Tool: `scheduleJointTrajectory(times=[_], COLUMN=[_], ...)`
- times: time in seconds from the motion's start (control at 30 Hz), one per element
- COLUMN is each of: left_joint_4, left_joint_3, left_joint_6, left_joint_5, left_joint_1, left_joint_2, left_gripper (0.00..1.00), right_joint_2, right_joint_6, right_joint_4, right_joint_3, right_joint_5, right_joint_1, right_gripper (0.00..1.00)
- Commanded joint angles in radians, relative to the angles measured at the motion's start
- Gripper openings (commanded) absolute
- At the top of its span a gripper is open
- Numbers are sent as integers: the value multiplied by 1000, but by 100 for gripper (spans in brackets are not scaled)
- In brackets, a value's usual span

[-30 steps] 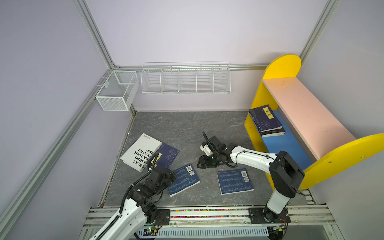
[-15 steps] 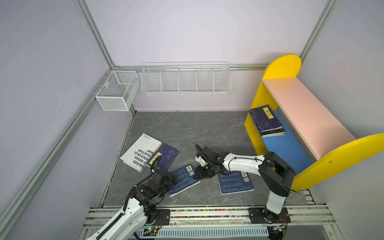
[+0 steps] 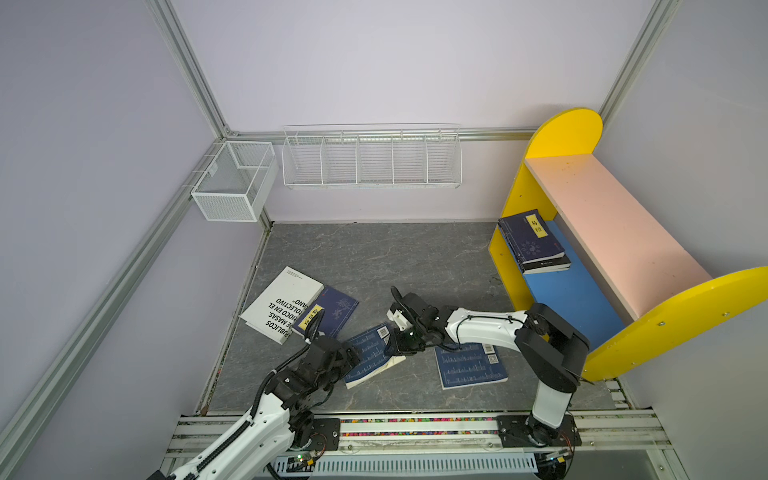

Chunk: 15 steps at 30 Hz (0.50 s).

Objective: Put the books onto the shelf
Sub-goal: 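Lift the barcode book upright with the right gripper while the left gripper rises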

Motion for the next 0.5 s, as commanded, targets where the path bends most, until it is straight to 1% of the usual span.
scheduleJointTrajectory(times=[0.0, 0.13, 0.27, 0.37, 0.47], left_joint_4=[19, -24, -94, -102, -59], left_joint_3=[8, 31, 79, 124, 171], left_joint_6=[-15, 3, 28, 36, 32], left_joint_5=[17, 3, -16, 2, 52], left_joint_1=[-9, -9, -9, -9, -9], left_joint_2=[-23, -32, -40, -54, -56], left_gripper=[91, 91, 92, 93, 94], right_joint_2=[-1, -20, -60, -115, -184], right_joint_6=[-24, -42, -100, -187, -290], right_joint_4=[-39, -88, -156, -256, -352], right_joint_3=[11, 13, 33, 82, 144], right_joint_5=[31, 65, 125, 219, 335], right_joint_1=[-5, -20, -24, -24, -20], right_gripper=[20, 19, 12, 11, 10])
